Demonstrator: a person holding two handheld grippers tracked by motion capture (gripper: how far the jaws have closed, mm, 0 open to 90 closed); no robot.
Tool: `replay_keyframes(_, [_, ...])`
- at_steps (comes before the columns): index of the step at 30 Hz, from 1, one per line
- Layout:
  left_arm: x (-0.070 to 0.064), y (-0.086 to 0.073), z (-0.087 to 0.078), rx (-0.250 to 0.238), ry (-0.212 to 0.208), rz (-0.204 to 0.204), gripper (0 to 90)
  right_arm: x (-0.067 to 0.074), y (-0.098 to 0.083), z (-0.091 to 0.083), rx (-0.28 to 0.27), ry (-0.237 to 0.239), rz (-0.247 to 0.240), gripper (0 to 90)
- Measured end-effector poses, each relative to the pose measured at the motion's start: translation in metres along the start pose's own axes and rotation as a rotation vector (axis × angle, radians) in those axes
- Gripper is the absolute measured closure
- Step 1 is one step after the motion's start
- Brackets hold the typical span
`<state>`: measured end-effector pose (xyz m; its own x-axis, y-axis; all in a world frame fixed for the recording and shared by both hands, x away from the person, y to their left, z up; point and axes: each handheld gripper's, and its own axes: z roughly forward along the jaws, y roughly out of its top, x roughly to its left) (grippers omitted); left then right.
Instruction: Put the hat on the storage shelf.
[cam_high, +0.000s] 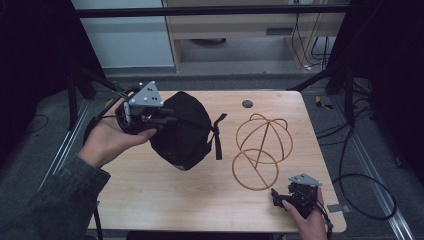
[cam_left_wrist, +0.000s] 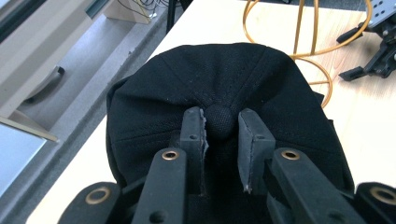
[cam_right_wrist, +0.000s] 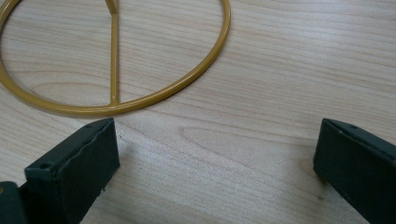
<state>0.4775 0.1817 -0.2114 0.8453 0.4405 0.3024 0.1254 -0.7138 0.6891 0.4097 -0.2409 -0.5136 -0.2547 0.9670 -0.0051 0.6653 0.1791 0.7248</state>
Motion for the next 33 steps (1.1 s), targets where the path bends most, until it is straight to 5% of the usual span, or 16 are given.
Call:
replay_keyframes(14, [-0.009, 0.047, -0.015, -0.043, 0.009, 0.068, 74.1, 0.000, 0.000, 0.000, 0.000, 0.000, 0.000, 0.4])
replay_keyframes(33, [-0.024, 0.091, 0.006, -0.068, -0.027, 0.118, 74.2, 0.000, 0.000, 0.001, 0.001, 0.002, 0.000, 0.3])
